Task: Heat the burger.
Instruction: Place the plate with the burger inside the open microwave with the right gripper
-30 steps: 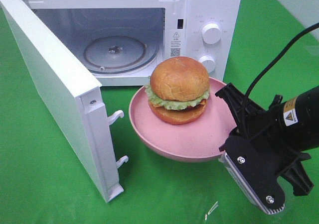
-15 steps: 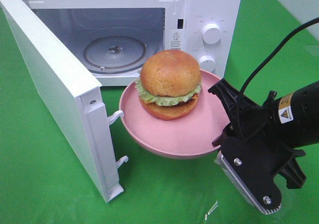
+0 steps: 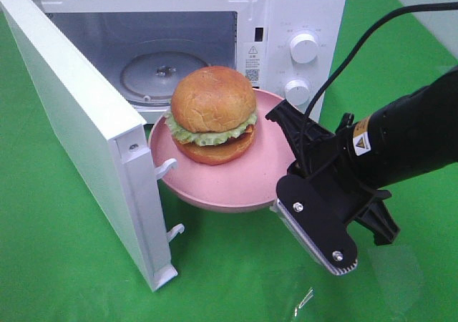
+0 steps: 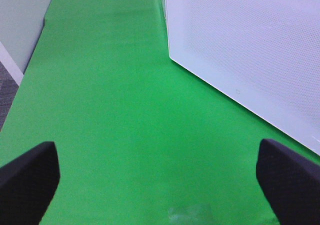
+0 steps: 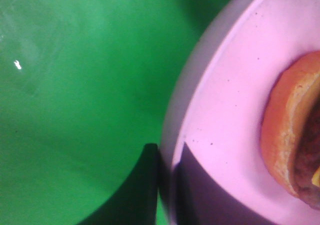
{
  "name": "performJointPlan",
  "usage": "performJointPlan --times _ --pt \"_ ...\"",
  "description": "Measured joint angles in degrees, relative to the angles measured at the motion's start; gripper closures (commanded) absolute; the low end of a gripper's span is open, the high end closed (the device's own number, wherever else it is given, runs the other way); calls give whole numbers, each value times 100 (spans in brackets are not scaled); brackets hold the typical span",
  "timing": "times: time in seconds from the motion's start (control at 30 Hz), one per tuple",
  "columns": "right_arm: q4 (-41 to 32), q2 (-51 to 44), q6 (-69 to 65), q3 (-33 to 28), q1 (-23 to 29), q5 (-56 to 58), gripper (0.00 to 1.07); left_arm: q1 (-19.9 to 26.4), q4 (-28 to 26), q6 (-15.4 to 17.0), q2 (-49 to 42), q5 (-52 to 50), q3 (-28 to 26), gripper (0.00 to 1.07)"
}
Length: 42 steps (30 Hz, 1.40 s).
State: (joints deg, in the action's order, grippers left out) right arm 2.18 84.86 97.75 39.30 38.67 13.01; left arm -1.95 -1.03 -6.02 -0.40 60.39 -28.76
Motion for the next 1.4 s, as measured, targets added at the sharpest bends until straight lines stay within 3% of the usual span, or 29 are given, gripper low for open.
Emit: performJointPlan --times 0.97,1.4 --pt "-17 1501 -206 1564 0 109 107 0 0 0 0 0 0 7" --pt "-17 2108 -647 2544 0 636 107 0 0 0 0 0 0 7"
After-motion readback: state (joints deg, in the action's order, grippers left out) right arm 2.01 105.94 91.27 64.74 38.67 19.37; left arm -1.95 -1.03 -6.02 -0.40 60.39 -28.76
